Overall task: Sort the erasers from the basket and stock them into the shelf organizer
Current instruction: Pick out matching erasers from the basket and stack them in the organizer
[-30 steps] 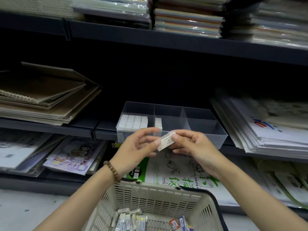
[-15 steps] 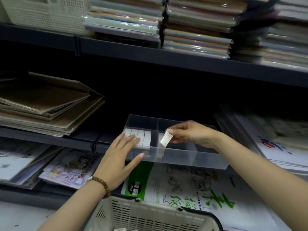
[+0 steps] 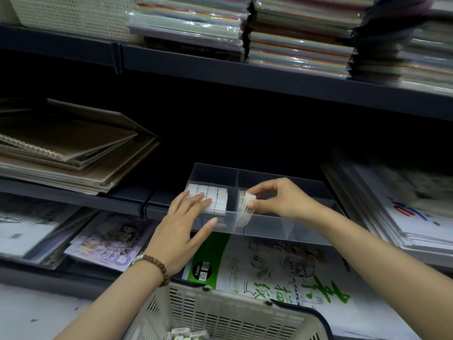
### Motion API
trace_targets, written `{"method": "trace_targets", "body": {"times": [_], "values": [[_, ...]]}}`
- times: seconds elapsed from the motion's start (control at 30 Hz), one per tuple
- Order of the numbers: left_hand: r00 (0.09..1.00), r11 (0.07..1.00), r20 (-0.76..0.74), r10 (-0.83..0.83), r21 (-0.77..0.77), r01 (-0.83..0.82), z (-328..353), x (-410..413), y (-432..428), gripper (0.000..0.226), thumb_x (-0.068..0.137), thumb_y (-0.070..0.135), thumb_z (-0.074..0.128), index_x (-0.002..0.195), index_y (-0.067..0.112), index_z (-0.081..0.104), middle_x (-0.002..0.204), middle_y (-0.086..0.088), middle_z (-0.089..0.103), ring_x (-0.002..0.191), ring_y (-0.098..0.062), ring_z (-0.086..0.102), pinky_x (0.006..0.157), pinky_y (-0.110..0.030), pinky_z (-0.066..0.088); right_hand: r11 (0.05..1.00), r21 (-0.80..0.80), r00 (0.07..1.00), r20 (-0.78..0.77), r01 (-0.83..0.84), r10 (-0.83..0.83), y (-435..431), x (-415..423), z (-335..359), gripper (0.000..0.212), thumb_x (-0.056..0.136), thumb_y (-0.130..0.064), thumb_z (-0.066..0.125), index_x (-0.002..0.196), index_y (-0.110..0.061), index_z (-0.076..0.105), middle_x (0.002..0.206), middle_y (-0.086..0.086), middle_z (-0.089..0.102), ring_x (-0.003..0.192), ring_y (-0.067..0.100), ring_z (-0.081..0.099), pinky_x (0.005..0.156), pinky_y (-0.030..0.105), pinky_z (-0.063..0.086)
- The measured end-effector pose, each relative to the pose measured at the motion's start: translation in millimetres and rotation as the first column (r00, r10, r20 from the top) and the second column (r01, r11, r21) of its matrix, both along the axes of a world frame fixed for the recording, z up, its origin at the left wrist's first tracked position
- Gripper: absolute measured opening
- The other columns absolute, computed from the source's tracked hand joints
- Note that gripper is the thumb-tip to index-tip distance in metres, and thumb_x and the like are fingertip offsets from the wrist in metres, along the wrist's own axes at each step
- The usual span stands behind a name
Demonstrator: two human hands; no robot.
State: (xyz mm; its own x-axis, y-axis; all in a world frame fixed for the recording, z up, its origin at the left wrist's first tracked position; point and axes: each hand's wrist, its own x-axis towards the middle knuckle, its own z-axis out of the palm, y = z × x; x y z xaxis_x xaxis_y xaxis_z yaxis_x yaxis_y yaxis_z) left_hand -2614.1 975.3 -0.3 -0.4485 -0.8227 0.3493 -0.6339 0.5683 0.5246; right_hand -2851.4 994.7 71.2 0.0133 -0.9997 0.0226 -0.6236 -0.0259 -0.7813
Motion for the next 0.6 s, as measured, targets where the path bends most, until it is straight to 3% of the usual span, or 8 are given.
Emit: {"method": "trace_targets", "body": {"times": [0.13, 0.27, 0.33, 0.47, 0.53, 0.6], "values": [[1.000, 1.000, -0.011, -0.009, 0.007, 0.009, 1.0, 0.3, 0.1, 0.066, 0.086, 0.068, 0.023, 0.139, 0.033, 0.038, 0.147, 0.019, 0.030, 0.140, 0.005, 0.001, 0.110, -0.029, 0.026, 0.991, 0.123, 0.967, 0.242, 0.049, -0.078, 3.4, 3.0, -2.8, 0.021, 0.086, -0.027, 0.066, 0.100, -0.012, 0.072, 0.098, 0.000, 0.072, 0.086, 0.009, 0.070, 0.067, 0.011, 0.053], [1.000, 1.000, -0.030, -0.009, 0.016, 0.010, 2.4, -0.1, 1.2, 0.068, 0.083, 0.066, 0.022, 0.139, 0.033, 0.038, 0.147, 0.020, 0.030, 0.140, 0.005, 0.001, 0.110, -0.029, 0.026, 0.948, 0.309, 0.938, 0.302, 0.071, -0.169, -3.6, 0.5, 5.3, 0.022, 0.084, -0.023, 0.069, 0.099, -0.007, 0.069, 0.093, 0.006, 0.074, 0.078, 0.011, 0.072, 0.062, 0.012, 0.053], [0.999, 1.000, -0.032, -0.009, 0.020, 0.009, 2.5, -0.1, 1.9, 0.068, 0.082, 0.066, 0.021, 0.139, 0.033, 0.038, 0.147, 0.020, 0.030, 0.140, 0.005, 0.001, 0.109, -0.029, 0.026, 0.912, 0.407, 0.955, 0.252, 0.044, -0.158, -8.8, 0.7, 7.5, 0.021, 0.081, -0.024, 0.071, 0.096, -0.010, 0.069, 0.094, 0.005, 0.074, 0.079, 0.009, 0.071, 0.064, 0.013, 0.054], [1.000, 1.000, -0.026, -0.008, 0.015, 0.009, 4.2, 0.1, 2.5, 0.070, 0.080, 0.067, 0.020, 0.139, 0.032, 0.039, 0.147, 0.018, 0.030, 0.140, 0.004, 0.001, 0.110, -0.030, 0.027, 0.872, 0.477, 0.993, -0.075, 0.112, -0.087, -19.4, 3.8, 2.2, 0.031, 0.073, -0.038, 0.077, 0.094, -0.017, 0.068, 0.102, -0.002, 0.068, 0.094, 0.009, 0.063, 0.083, 0.020, 0.050], [1.000, 1.000, -0.020, -0.005, 0.017, 0.005, 4.6, 0.5, 2.2, 0.070, 0.080, 0.067, 0.020, 0.139, 0.033, 0.038, 0.147, 0.019, 0.030, 0.139, 0.006, 0.001, 0.110, -0.032, 0.031, 0.837, 0.532, 0.991, -0.105, 0.130, -0.087, -22.4, 5.2, 4.7, 0.038, 0.073, -0.043, 0.076, 0.101, -0.018, 0.067, 0.113, 0.000, 0.064, 0.110, 0.015, 0.057, 0.099, 0.028, 0.044], [1.000, 1.000, -0.018, -0.002, 0.012, 0.002, 4.4, 0.5, 1.4, 0.069, 0.080, 0.067, 0.020, 0.138, 0.034, 0.038, 0.146, 0.020, 0.030, 0.139, 0.005, 0.001, 0.109, -0.032, 0.033, 0.793, 0.599, 0.994, -0.081, 0.110, -0.077, -23.7, 5.6, 10.0, 0.049, 0.077, -0.040, 0.073, 0.117, -0.012, 0.064, 0.122, 0.004, 0.062, 0.118, 0.019, 0.053, 0.105, 0.034, 0.041]]}}
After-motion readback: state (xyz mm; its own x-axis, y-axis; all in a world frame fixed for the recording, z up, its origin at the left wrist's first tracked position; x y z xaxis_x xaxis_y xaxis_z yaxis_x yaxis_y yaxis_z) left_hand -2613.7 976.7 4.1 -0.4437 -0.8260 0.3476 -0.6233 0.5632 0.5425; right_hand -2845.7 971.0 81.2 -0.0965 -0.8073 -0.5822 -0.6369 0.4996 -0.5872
